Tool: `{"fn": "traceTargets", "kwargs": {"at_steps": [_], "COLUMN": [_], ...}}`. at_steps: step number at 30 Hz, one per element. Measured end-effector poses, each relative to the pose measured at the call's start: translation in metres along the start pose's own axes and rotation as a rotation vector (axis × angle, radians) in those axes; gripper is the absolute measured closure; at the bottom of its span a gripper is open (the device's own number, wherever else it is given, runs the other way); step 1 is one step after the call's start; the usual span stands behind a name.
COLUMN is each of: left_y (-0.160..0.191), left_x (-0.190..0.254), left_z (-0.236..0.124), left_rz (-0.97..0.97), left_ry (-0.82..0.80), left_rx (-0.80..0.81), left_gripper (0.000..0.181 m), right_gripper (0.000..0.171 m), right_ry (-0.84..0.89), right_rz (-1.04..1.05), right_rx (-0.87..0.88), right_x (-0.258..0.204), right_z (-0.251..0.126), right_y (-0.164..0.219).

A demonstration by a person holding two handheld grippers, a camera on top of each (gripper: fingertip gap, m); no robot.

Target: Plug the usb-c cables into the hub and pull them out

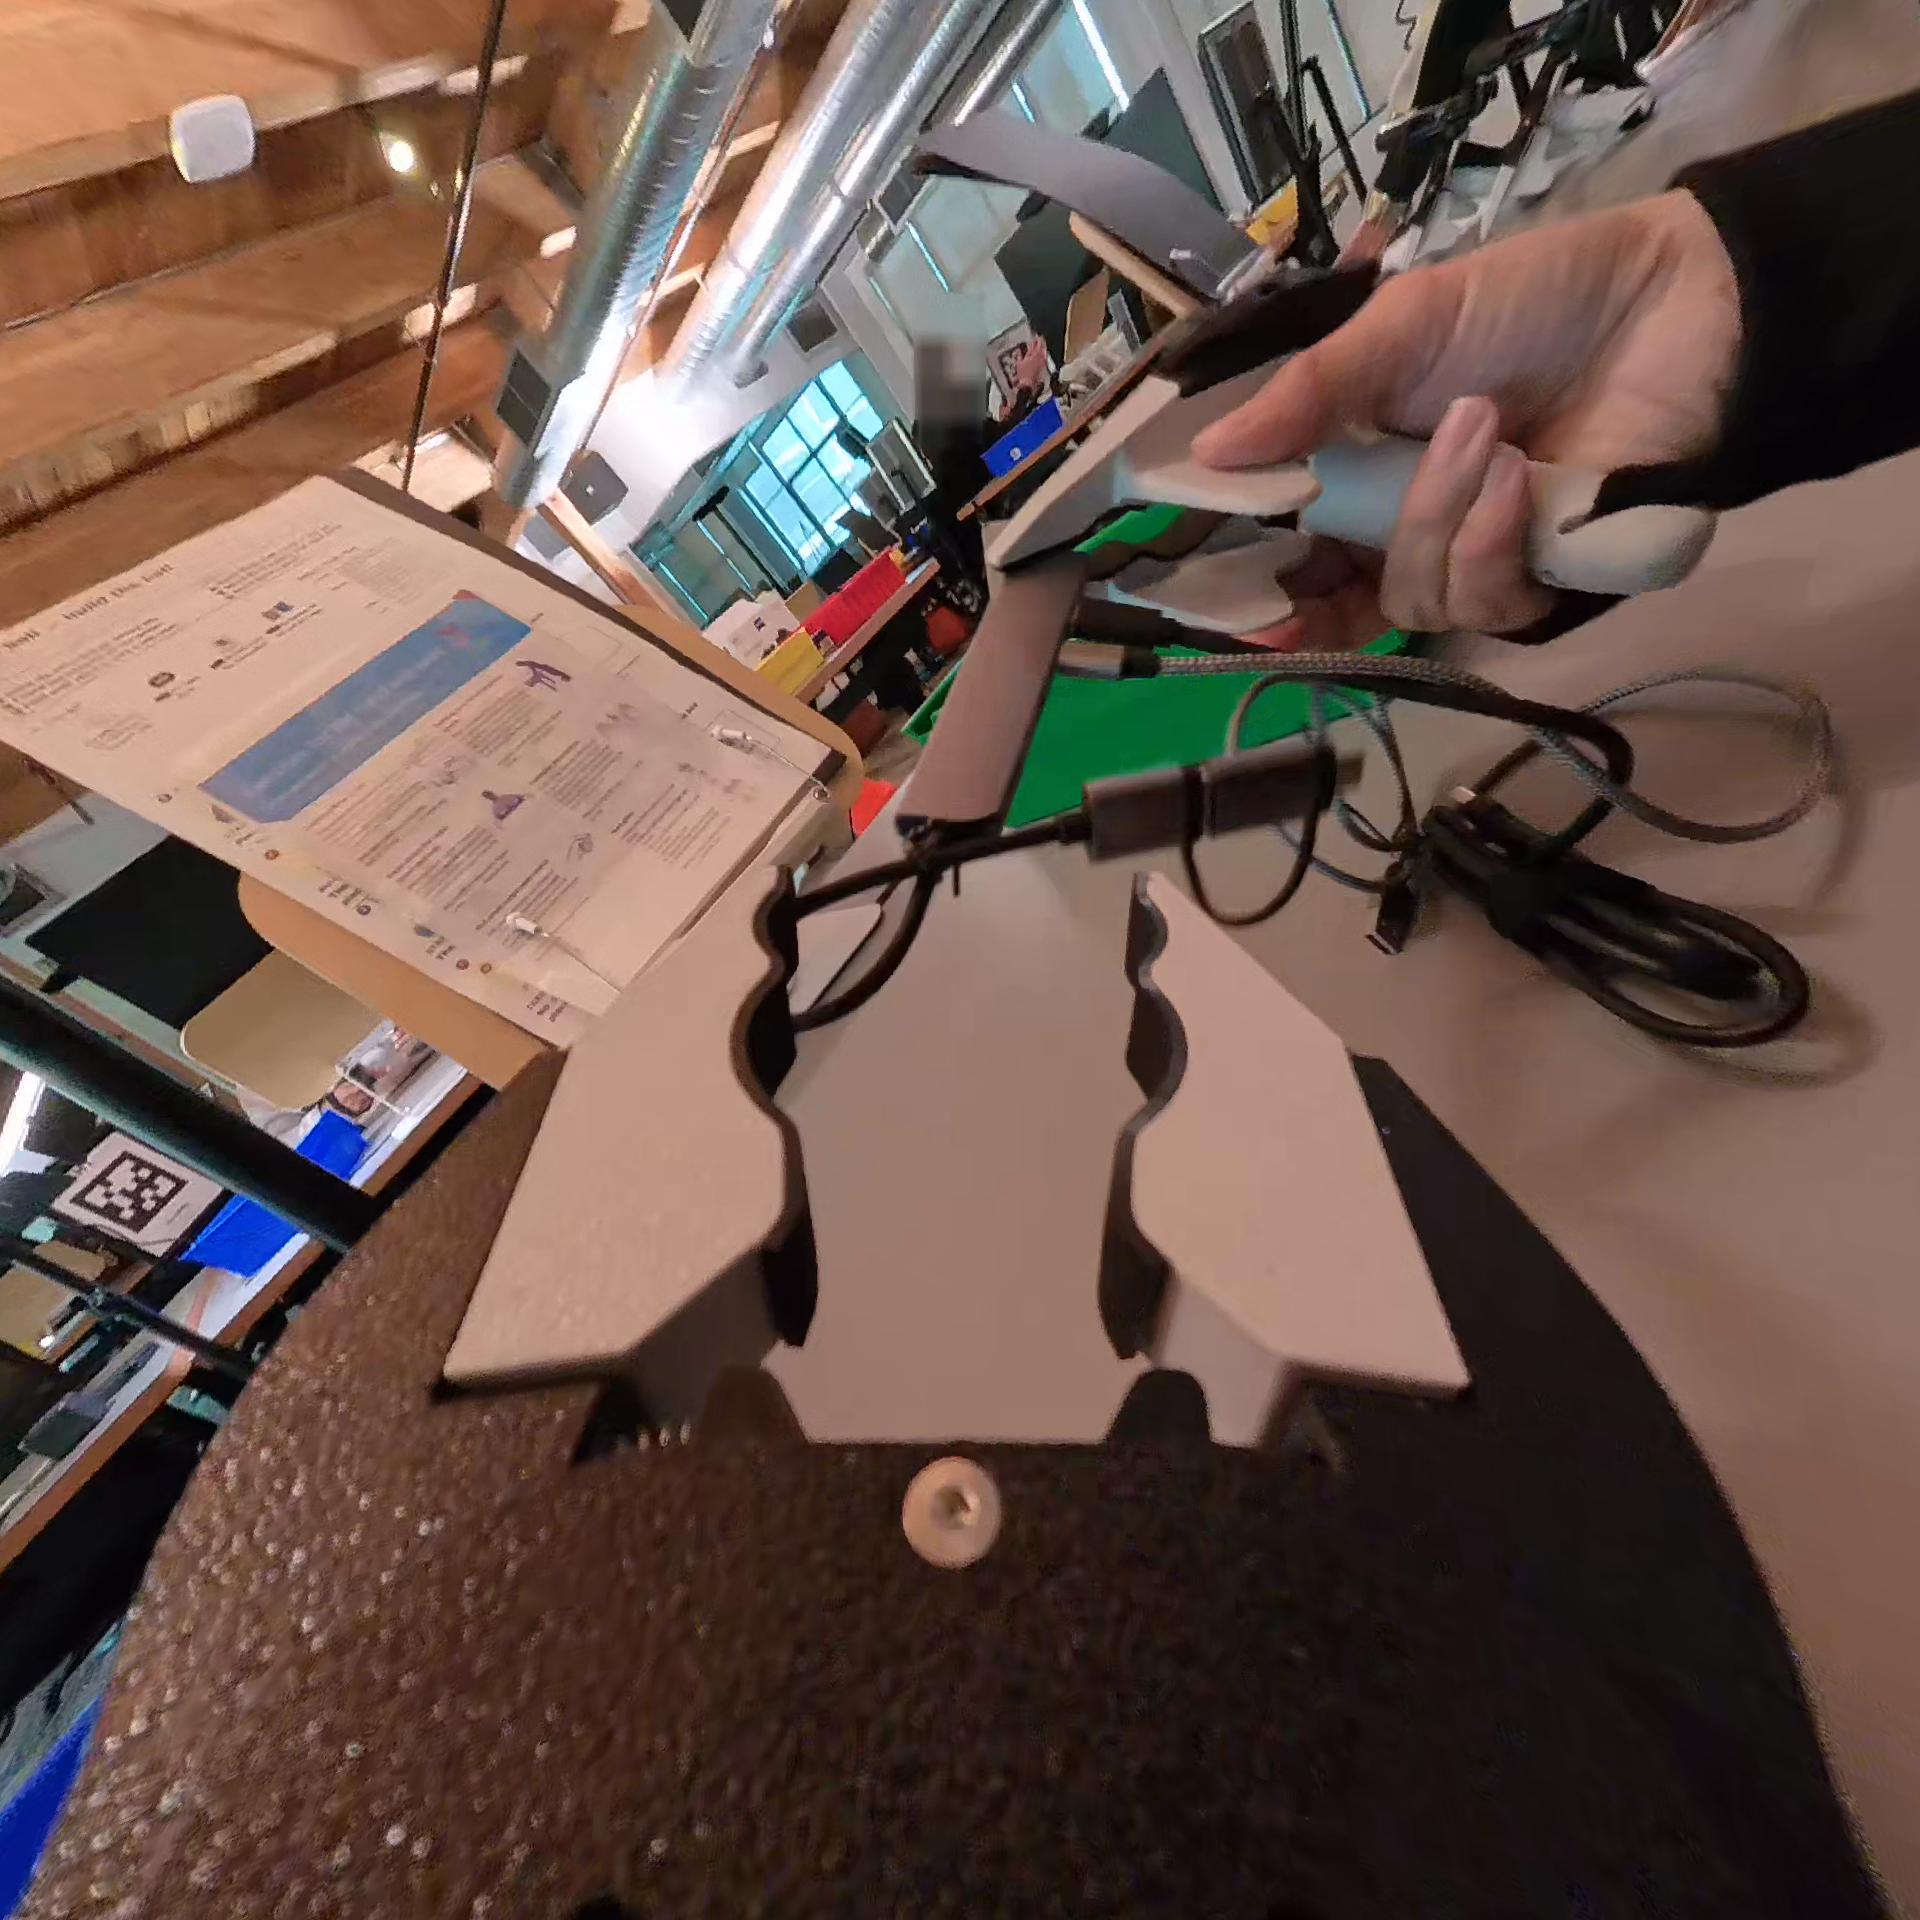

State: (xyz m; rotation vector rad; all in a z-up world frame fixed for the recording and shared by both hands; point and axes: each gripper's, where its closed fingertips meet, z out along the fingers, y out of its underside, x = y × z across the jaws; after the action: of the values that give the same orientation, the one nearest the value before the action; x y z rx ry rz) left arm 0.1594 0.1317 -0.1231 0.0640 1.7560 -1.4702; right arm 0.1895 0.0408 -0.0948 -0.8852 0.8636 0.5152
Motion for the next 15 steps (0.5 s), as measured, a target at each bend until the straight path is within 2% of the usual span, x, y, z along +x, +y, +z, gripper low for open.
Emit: {"fn": "traceTargets", "kwargs": {"at_steps": [5, 8, 11, 15], "left_y": [0.002, 0.006, 0.008, -0.009], "left_x": [-0.007, -0.016, -0.005, 0.027], "left_z": [-0.008, -0.007, 0.001, 0.012], "left_rz": [-0.062, -0.101, -0.1, -0.076], "left_ry": [0.002, -0.035, 0.007, 0.129], "left_rx": [0.056, 0.032, -0.008, 0.08], "left_gripper": [0.124, 0.119, 0.112, 0.121], "right_gripper": [0.163, 0.164, 0.164, 0.164], "right_ry": [-0.033, -0.052, -0.094, -0.12], "right_rz": [-0.008, -0.036, -0.039, 0.018], "right_rx": [0.051, 0.056, -0.011, -0.06], "right_x": [-0.007, -0.019, -0.028, -0.022], "right_z": [-0.018, -0.023, -0.021, -0.014], "right_y": [0.003, -0.001, 0.016, 0.033]}}
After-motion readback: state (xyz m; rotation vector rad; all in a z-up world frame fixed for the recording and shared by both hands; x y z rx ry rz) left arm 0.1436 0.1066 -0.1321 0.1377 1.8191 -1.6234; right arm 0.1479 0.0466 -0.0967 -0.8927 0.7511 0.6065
